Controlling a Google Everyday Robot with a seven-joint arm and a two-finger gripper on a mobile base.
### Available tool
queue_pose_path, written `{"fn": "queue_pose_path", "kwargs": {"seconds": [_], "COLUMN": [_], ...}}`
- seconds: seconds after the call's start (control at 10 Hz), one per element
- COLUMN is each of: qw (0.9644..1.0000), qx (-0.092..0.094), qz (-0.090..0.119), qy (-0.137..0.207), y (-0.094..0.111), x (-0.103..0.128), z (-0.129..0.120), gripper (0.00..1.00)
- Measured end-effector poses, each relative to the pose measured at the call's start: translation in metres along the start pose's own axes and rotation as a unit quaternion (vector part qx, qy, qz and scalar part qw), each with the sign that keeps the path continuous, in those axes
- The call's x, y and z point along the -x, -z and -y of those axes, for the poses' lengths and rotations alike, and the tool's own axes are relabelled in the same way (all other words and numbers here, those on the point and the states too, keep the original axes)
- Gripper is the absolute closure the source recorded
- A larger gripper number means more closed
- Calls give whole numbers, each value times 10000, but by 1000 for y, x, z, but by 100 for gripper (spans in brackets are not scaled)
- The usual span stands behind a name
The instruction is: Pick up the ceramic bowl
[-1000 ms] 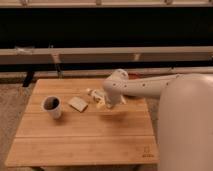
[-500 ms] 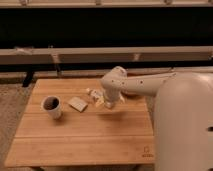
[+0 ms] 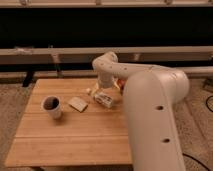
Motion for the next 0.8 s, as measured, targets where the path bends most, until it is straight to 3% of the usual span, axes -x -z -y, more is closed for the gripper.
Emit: {"fn": "queue_pose_path", "kwargs": {"seconds": [0.2,0.4,0.8], "qw": [9999,9998,9980], "qx": [-112,-144,-237], "qz": [-106,-56,82], "qy": [-7,-90,-582], "y": [1,6,12], "x": [33,49,39], "z": [7,11,50], "gripper": [7,7,7]}}
